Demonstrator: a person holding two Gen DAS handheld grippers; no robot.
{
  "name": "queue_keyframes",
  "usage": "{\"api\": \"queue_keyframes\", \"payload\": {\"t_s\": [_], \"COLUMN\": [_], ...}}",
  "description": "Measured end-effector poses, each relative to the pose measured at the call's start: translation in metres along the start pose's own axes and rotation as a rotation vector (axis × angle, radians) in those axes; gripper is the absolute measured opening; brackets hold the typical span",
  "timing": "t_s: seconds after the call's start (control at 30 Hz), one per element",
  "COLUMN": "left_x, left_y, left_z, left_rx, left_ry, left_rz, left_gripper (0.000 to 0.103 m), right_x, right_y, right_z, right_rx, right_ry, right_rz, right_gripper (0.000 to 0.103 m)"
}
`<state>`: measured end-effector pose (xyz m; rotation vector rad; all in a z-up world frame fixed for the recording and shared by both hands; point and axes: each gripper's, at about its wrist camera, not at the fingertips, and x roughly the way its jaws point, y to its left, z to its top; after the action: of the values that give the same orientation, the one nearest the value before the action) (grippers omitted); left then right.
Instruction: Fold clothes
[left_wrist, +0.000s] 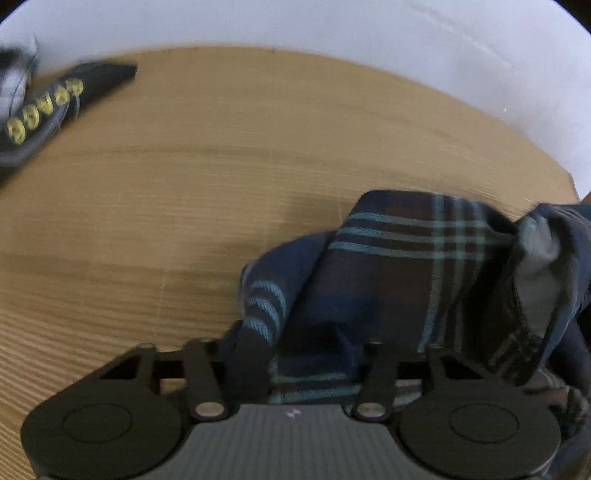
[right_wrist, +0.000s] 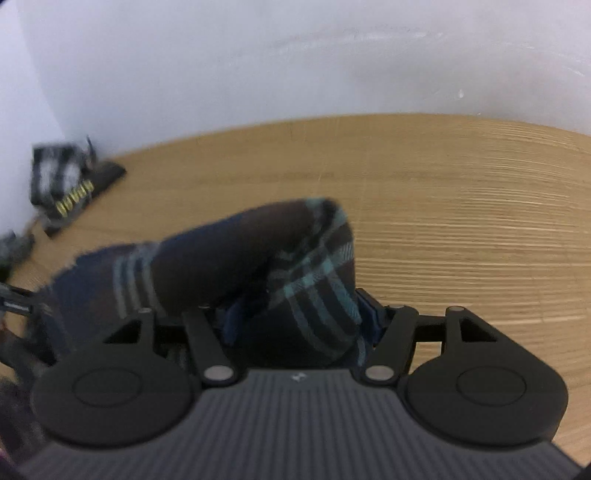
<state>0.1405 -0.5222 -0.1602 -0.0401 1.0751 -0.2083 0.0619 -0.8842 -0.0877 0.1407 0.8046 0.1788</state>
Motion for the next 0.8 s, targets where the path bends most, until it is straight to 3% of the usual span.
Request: {"api": "queue_keyframes", "payload": {"t_s": [0.07,0.17,0.23,0.37,0.47,0.57,0.7,0.8], "left_x": [-0.002,-0.013,-0.030,-0.095,-0.160,-0.212,-0.223,-0.177], "left_y": [-0.010,-0.012,-0.010,-0.009,-0.023,-0.033,-0.033,-0.038], "left_z": [-0.004,-0.009,-0.011,-0.017,-0.018,-0.003,0.049,0.098], "left_rx": [0.069,0.044,-0.001,-0.067,-0.022,-0.007,-0.014,0.067], "left_ry": [-0.002,-0.040,-0.088,-0.225,-0.367,-0.522,-0.631,-0.576], "left_rz": [-0.013,0.000,0.010,0.000,0.016,0.037,0.079,0.163], "left_gripper": [0.023,0.009,0.008,0.008,0.009,0.010,0.016,0.042], "right_x": [0.012,0.026,0.019,-0.039,-0.113,-0.175,-0.200,-0.173], "right_y": [0.007,0.011,0.012,0.021,0.028,0.030,0.018,0.009], "right_z": [-0.005,-0.014,-0.015,-0.014,-0.008,0.013,0.063,0.115], "right_rx": [-0.020,-0.003,0.039,0.097,0.148,0.139,0.129,0.142], "right_ry": [0.034,0.055,0.019,-0.171,-0.360,-0.531,-0.644,-0.639], "right_rz": [-0.032,-0.074,-0.059,-0.028,0.003,-0.020,-0.101,-0.190], "right_gripper": [0.064,0.060,0.014,0.013,0.013,0.013,0.013,0.015]}}
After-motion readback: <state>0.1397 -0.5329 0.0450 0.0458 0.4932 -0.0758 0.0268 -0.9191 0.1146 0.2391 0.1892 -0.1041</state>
